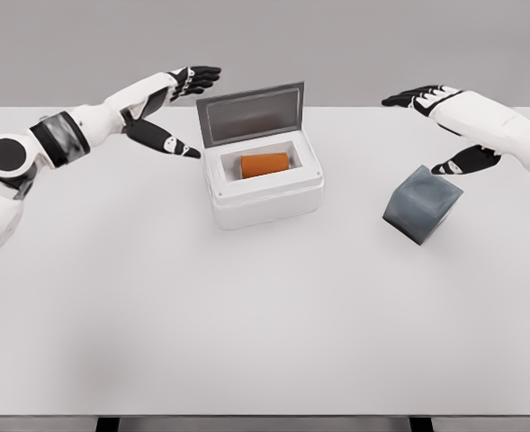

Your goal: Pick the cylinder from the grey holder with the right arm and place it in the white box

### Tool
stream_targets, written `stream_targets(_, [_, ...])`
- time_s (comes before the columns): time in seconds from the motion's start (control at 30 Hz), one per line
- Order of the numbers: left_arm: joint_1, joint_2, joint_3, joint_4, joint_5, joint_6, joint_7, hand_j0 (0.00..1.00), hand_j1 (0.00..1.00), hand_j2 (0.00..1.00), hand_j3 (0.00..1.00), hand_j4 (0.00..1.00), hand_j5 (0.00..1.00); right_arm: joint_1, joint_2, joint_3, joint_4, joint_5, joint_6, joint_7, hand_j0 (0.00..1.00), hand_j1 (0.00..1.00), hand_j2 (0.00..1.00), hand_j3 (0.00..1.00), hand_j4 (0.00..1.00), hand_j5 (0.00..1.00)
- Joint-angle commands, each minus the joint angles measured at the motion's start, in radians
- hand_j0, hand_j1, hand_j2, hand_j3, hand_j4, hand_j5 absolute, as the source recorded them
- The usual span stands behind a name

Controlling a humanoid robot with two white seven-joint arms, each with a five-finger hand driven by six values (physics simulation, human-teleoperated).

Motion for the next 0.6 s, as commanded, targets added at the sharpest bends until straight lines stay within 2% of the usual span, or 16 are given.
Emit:
stream_targets(0.0, [0.0, -0.001, 0.0, -0.004, 0.002, -0.025, 0.0, 1.0, 1.0, 1.0, 1.0, 1.0, 1.0, 0.002, -0.005, -0.003, -0.023, -0.006, 0.002, -0.001, 1.0, 1.0, 1.0, 1.0, 1.0, 1.0])
stream_targets(0.37, [0.012, 0.011, -0.017, -0.042, 0.017, -0.022, 0.0, 1.0, 1.0, 1.0, 1.0, 1.0, 1.0, 0.018, -0.013, -0.004, -0.081, -0.017, 0.005, -0.001, 1.0, 1.0, 1.0, 1.0, 1.0, 1.0])
stream_targets(0.57, [0.014, 0.014, -0.018, -0.044, 0.027, -0.024, 0.002, 1.0, 1.0, 1.0, 1.0, 1.0, 1.0, 0.018, -0.005, -0.003, -0.081, -0.017, 0.023, -0.001, 1.0, 1.0, 1.0, 1.0, 1.0, 1.0])
